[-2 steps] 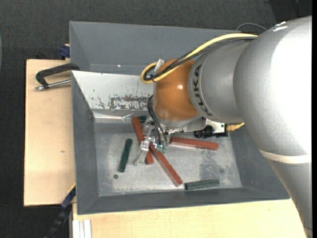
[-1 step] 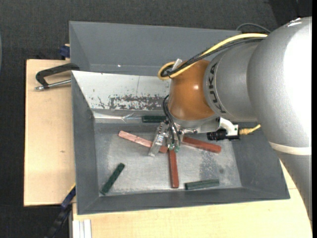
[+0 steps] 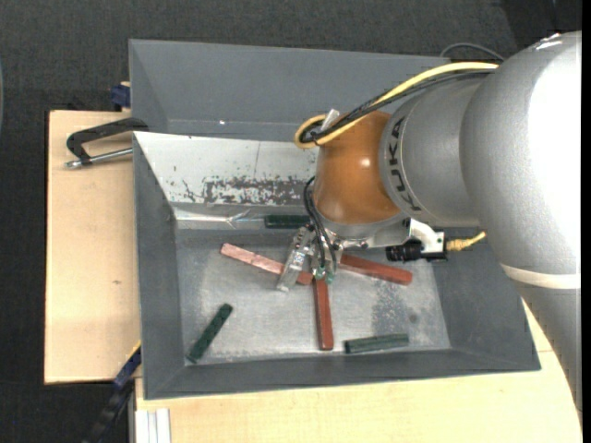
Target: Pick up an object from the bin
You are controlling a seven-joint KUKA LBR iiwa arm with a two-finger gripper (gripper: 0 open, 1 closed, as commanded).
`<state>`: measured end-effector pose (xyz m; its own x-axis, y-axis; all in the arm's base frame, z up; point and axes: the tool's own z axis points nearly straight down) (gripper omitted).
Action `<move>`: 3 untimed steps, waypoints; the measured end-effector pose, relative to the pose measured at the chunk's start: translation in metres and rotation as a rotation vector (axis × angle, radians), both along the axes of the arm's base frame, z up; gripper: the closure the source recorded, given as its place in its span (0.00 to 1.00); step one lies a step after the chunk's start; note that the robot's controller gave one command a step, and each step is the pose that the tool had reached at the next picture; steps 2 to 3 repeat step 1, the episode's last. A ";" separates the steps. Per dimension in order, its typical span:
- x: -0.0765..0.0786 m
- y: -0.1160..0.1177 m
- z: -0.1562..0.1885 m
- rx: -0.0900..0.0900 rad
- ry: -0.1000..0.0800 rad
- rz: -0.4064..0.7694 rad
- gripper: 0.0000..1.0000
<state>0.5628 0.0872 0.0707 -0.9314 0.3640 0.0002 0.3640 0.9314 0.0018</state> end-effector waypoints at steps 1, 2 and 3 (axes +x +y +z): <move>-0.025 0.001 0.175 0.001 -0.009 -0.023 1.00; -0.025 0.001 0.175 0.001 -0.009 -0.023 1.00; -0.025 0.001 0.175 0.001 -0.009 -0.023 1.00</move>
Offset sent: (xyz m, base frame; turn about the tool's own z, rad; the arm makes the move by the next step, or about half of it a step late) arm 0.0000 0.0000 0.0000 0.0000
